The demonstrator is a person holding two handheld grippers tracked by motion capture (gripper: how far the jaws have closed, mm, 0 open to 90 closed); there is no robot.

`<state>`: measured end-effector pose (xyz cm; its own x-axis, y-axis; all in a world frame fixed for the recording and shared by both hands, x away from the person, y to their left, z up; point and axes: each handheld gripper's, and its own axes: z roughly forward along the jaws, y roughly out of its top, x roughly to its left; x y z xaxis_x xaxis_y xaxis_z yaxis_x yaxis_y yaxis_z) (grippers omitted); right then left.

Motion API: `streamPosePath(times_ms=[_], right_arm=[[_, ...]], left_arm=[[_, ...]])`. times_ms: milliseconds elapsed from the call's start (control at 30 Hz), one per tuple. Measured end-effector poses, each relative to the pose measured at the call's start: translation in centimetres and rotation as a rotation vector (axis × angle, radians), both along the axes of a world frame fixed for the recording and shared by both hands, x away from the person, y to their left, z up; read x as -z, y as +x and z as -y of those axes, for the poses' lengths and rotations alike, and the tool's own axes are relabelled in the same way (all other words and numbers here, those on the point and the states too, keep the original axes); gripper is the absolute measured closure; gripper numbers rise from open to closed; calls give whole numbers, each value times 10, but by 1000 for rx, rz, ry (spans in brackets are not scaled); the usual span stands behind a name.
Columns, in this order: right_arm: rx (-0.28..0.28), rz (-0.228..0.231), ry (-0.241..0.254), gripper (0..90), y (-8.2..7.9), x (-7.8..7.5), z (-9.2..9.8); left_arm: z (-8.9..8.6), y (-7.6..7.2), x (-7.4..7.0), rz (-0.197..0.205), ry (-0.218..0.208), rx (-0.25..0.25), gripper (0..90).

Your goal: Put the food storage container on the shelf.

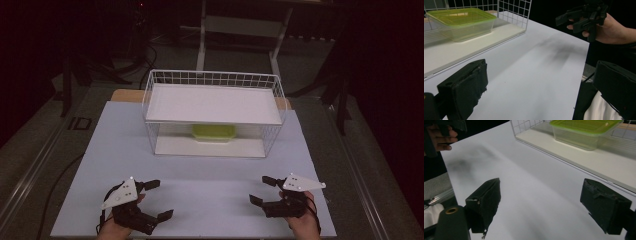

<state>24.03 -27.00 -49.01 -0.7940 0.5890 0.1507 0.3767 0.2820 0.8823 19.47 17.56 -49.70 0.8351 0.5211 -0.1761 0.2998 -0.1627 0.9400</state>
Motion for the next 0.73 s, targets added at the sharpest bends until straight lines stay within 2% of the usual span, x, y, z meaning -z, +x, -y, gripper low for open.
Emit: streamPosePath(times_ms=[100, 167, 267, 367, 400, 433, 467, 567, 733], right_arm=[[14, -5, 0, 185, 2, 4, 3], [20, -10, -21, 184, 4, 8, 4], [26, -14, -42, 182, 7, 11, 5], [39, -6, -39, 182, 8, 11, 8], [39, -6, -39, 182, 8, 11, 8], [52, 2, -36, 182, 8, 10, 11], [60, 2, -35, 182, 8, 10, 12], [72, 2, -35, 183, 9, 11, 16], [78, 6, -45, 183, 10, 12, 16]], left_arm=[[-1, 0, 2, 6, 10, -11, 6], [-3, 2, 4, 8, 32, -19, 7], [-5, 3, 6, -1, 28, -35, 7], [-9, 5, 9, -17, 34, -84, 7], [-9, 5, 9, -17, 34, -84, 6], [-10, 6, 11, -19, 62, -120, 7], [-12, 7, 12, -19, 65, -135, 7], [-15, 8, 13, -38, 49, -163, 7], [-14, 9, 14, -41, 55, -159, 7]])
